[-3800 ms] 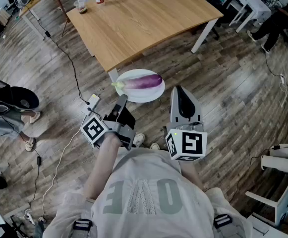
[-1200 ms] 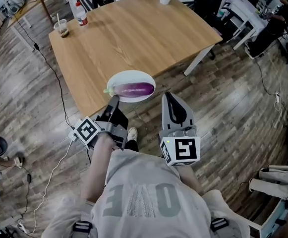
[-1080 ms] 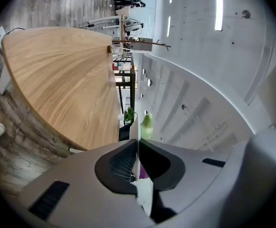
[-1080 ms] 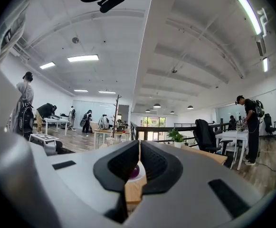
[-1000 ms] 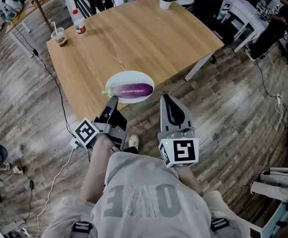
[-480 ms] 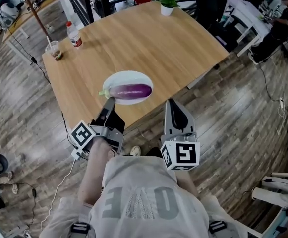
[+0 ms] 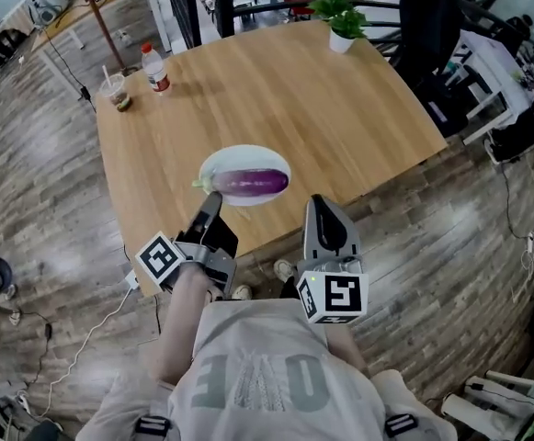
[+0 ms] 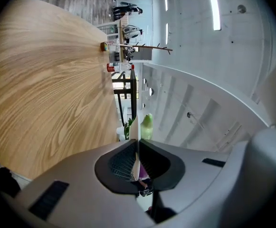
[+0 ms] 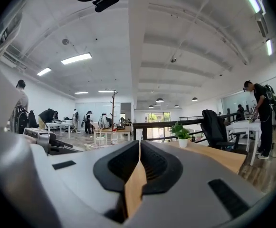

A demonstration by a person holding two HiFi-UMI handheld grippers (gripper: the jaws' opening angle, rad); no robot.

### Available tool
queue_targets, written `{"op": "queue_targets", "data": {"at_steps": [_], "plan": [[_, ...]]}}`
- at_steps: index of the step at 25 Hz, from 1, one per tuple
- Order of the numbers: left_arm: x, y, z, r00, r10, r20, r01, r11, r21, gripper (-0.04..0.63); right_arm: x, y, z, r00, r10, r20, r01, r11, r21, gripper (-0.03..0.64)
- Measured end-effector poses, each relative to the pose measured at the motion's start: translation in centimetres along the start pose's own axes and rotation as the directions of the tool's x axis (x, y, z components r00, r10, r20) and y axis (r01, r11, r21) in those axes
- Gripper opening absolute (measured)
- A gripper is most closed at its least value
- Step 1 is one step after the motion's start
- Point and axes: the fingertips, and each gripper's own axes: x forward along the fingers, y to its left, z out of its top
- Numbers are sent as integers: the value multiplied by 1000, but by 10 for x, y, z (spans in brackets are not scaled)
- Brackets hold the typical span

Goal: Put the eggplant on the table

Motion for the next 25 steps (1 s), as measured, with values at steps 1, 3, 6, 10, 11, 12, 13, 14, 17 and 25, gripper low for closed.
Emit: {"op": "queue_targets", "data": {"at_steps": [1, 3, 6, 10, 11, 12, 13, 14, 17, 25], "plan": [[7, -1, 1, 1000, -10, 26, 11, 1000, -5, 20, 7, -5, 4, 1000, 24, 5, -24, 1000, -14, 22], [19, -1, -4, 998, -16, 64, 17, 1000, -5, 20, 16, -20, 10, 998, 63, 9, -62, 997, -43, 23], [35, 2, -18, 994, -12, 107, 13, 1000, -9, 20, 25, -49, 18, 995, 94, 17, -92, 994, -60, 23], [57, 1, -36, 989, -12, 146, 14, 1000, -12, 21, 36, -85, 28, 992, 119, 39, -117, 991, -65, 23], [61, -1, -39, 987, -17, 160, 19, 1000, -11, 20, 40, -90, 29, 990, 132, 42, -129, 990, -65, 22], [66, -2, -40, 985, -23, 174, 25, 1000, -11, 20, 44, -94, 30, 988, 146, 42, -143, 987, -66, 23], [69, -2, -43, 982, -26, 187, 29, 1000, -13, 20, 46, -98, 30, 986, 161, 41, -157, 985, -71, 23], [71, 0, -46, 980, -23, 196, 26, 1000, -14, 20, 46, -102, 29, 984, 172, 36, -169, 983, -76, 23], [78, 11, -53, 981, 14, 192, -11, 1000, -14, 20, 50, -116, 24, 985, 173, 22, -171, 982, -78, 23], [105, 22, -43, 993, 50, 106, -50, 999, 3, 20, 64, -121, 22, 994, 108, 11, -107, 993, -40, 23]]}}
